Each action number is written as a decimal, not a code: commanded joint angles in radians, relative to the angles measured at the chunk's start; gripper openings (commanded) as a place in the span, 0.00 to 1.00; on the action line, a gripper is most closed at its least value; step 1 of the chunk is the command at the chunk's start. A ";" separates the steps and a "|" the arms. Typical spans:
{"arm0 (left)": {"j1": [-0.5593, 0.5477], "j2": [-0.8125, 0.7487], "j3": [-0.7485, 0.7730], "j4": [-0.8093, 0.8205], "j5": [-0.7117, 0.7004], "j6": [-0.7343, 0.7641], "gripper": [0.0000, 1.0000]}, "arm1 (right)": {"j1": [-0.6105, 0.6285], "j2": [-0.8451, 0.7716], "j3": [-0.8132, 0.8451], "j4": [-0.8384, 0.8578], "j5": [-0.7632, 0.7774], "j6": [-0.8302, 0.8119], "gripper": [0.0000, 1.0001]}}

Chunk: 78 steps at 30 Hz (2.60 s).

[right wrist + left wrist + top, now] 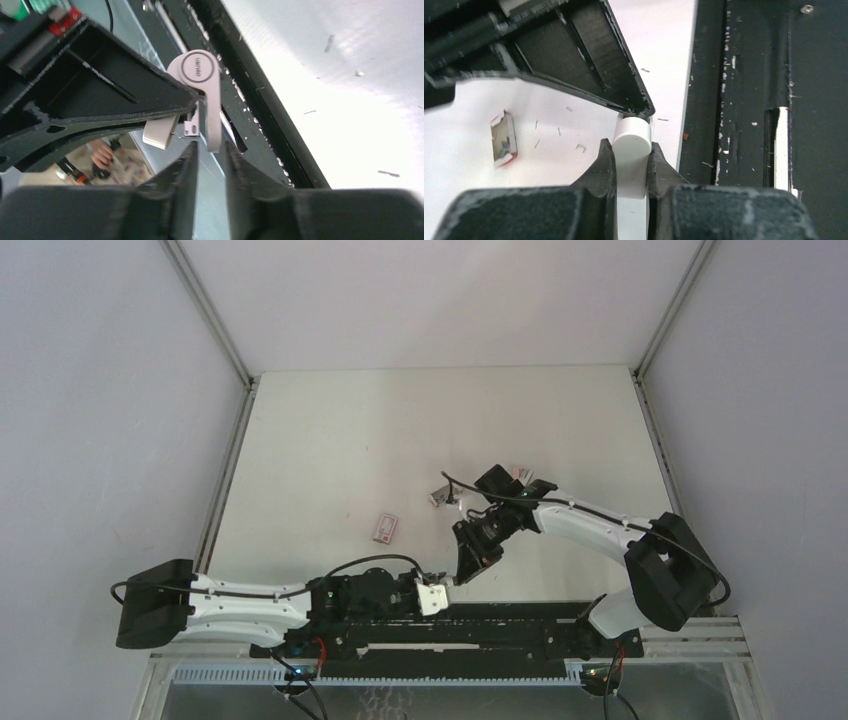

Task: Load the staples into the stapler

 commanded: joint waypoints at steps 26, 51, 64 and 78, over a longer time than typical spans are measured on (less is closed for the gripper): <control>0.047 -0.019 0.029 0.228 -0.256 -0.449 0.00 | -0.081 -0.248 -0.141 0.360 0.150 0.367 0.27; 0.147 -0.122 -0.020 0.540 -0.178 -0.361 0.00 | -0.218 -0.280 -0.298 0.606 -0.004 0.539 0.00; 0.220 -0.213 -0.077 0.597 -0.159 -0.418 0.00 | -0.229 -0.265 -0.332 0.655 -0.029 0.566 0.05; 0.544 -0.286 -0.061 0.481 0.429 -0.775 0.00 | -0.256 -0.543 -0.333 0.632 0.007 0.287 0.52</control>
